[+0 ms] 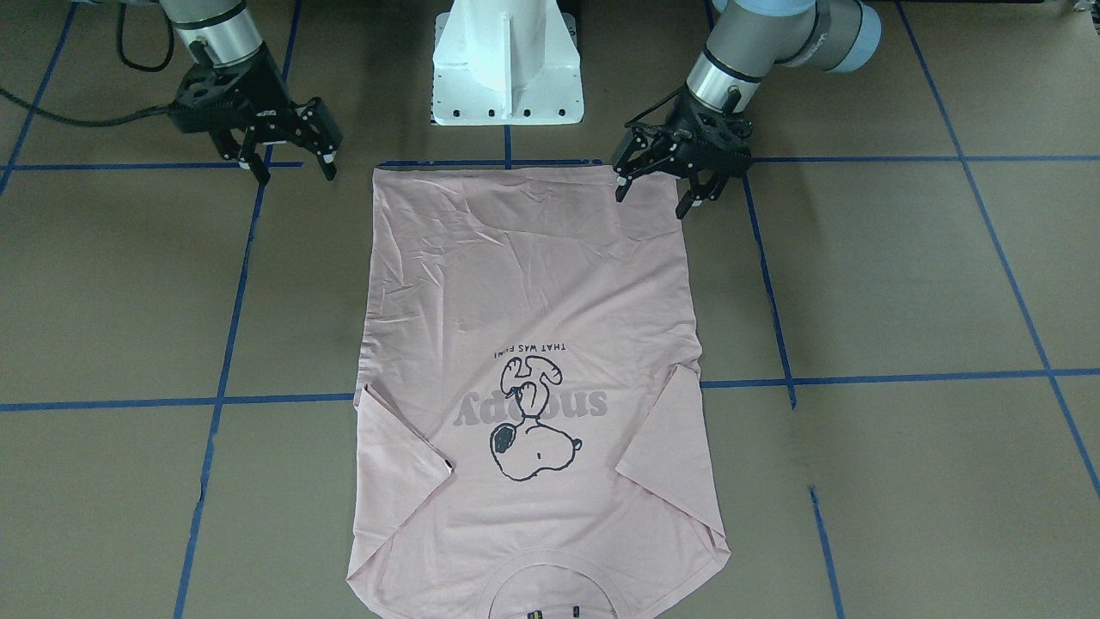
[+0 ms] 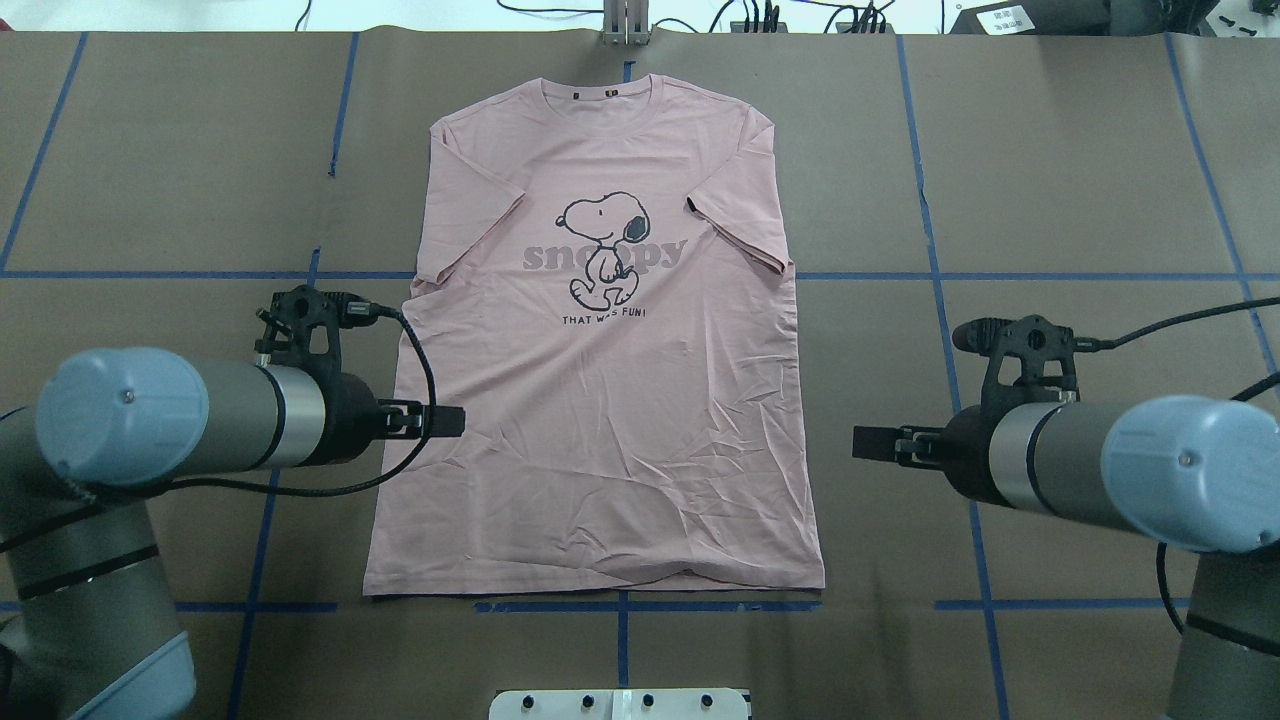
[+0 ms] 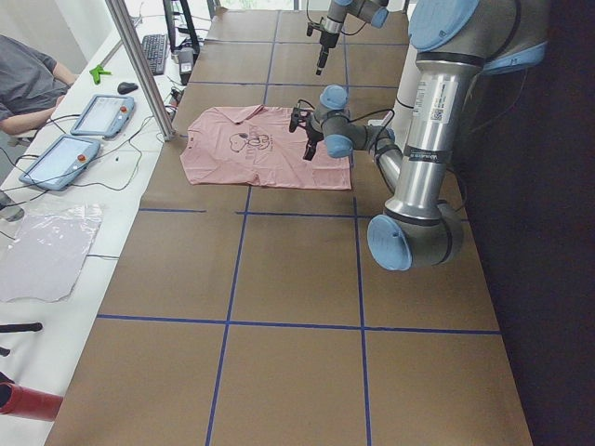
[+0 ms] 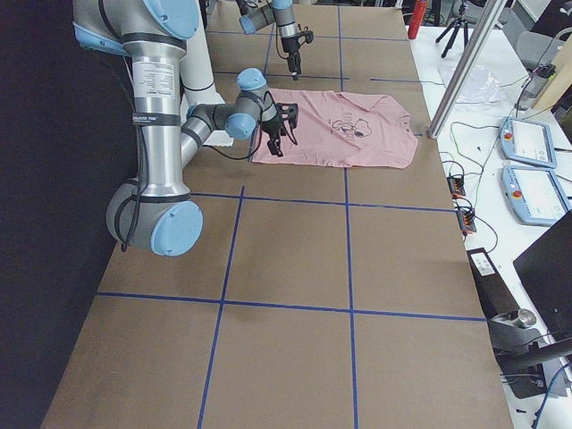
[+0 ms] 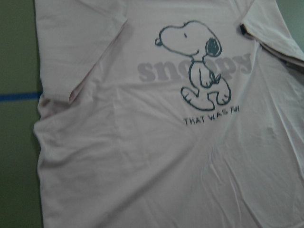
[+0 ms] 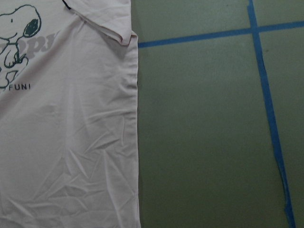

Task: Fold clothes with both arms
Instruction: 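Lower both grippers to the shirt's hem corners nearest the robot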

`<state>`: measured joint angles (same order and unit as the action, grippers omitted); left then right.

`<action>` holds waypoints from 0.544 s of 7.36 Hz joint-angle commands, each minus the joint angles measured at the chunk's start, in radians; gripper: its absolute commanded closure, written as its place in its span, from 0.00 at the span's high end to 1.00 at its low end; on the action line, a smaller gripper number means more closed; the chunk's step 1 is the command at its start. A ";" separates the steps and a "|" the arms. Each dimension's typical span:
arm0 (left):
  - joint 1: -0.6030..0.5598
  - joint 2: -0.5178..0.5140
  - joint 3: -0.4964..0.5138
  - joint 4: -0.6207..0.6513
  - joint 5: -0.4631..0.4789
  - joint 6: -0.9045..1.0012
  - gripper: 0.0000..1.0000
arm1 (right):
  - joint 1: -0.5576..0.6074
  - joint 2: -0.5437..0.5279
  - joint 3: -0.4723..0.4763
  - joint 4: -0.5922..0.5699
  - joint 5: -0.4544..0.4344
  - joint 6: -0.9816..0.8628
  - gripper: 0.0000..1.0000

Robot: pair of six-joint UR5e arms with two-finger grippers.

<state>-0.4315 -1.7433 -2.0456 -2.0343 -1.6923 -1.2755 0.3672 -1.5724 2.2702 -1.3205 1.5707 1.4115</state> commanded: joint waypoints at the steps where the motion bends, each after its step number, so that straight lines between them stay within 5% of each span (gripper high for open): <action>1: 0.115 0.103 -0.024 -0.003 0.090 -0.106 0.67 | -0.085 -0.015 0.017 0.003 -0.084 0.040 1.00; 4: 0.216 0.148 -0.019 -0.001 0.149 -0.159 0.69 | -0.088 -0.015 0.017 0.006 -0.092 0.040 1.00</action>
<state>-0.2570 -1.6065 -2.0670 -2.0368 -1.5706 -1.4151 0.2808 -1.5874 2.2868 -1.3164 1.4833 1.4506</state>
